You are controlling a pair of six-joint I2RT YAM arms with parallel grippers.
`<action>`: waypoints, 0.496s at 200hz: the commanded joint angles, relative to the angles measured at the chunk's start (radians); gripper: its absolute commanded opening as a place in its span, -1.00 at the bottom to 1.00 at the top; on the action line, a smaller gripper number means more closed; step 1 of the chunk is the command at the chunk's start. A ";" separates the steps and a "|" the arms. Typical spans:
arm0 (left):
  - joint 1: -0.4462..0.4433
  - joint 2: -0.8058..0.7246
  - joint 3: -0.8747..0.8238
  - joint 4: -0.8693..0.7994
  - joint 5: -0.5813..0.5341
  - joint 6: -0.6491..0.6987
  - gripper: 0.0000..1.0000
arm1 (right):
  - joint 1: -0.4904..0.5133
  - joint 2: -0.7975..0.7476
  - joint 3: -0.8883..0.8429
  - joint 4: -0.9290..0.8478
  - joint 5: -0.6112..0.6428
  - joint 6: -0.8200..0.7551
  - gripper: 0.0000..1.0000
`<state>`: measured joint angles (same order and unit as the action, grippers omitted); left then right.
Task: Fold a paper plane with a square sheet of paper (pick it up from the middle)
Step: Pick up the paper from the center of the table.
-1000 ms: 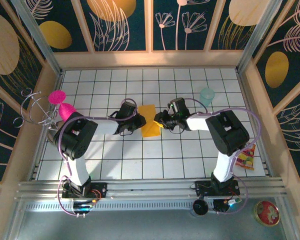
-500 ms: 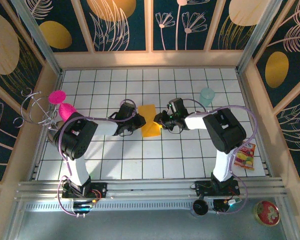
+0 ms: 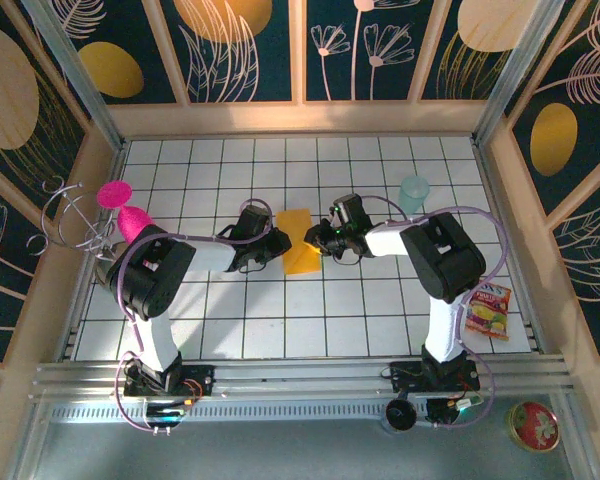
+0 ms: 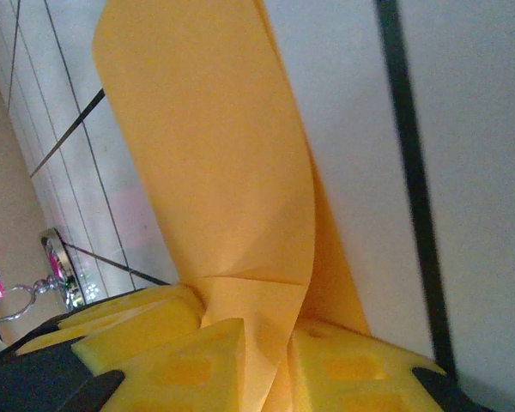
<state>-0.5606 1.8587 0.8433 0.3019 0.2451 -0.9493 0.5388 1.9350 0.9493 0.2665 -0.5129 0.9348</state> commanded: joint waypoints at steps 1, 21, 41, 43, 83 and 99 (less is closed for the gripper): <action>0.001 0.022 -0.029 -0.039 -0.006 -0.018 -0.65 | 0.024 0.023 0.012 0.056 -0.036 0.017 -0.60; 0.001 0.019 -0.029 -0.039 -0.006 -0.019 -0.65 | 0.026 0.027 0.009 0.059 -0.038 0.020 -0.61; 0.002 0.016 -0.029 -0.040 -0.004 -0.019 -0.65 | 0.027 0.029 0.006 0.059 -0.038 0.021 -0.61; 0.001 0.015 -0.029 -0.040 -0.005 -0.019 -0.65 | 0.028 0.030 0.006 0.060 -0.038 0.020 -0.61; 0.002 -0.010 -0.027 -0.046 -0.006 -0.019 -0.65 | 0.030 0.025 0.002 0.060 -0.024 0.016 -0.80; 0.002 -0.041 -0.030 -0.047 -0.012 -0.023 -0.62 | 0.026 0.015 0.000 0.060 -0.014 0.005 -0.90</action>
<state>-0.5610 1.8519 0.8387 0.3027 0.2440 -0.9527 0.5602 1.9495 0.9493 0.3115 -0.5400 0.9485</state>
